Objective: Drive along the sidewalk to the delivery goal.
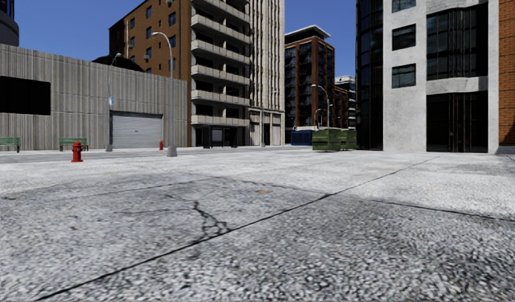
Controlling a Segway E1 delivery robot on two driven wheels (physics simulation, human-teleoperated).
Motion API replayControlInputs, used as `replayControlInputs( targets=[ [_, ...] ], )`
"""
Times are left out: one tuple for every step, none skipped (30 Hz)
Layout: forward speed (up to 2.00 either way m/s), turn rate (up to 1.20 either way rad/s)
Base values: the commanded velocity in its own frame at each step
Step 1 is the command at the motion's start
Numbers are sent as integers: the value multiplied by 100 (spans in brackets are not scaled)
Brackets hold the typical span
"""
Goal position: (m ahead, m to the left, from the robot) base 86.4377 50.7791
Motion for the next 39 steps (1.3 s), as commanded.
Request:
replayControlInputs(
  targets=[
    [200,0],
    [200,0],
    [200,0],
    [200,0],
    [200,0],
    [200,0],
    [200,0],
    [200,0],
    [200,0],
    [200,0],
    [200,0],
    [200,0],
    [200,0],
    [200,0],
    [200,0],
    [200,0],
    [200,0],
    [200,0],
    [200,0],
    [200,0],
    [200,0],
    [200,0],
    [200,0],
    [200,0],
    [200,0],
    [200,0],
    [200,0],
    [200,0],
    [200,0],
    [200,0],
    [200,0],
    [200,0],
    [200,0],
    [200,0],
    [200,0],
    [200,0],
    [200,0],
    [200,0],
    [200,0]
  ],
)
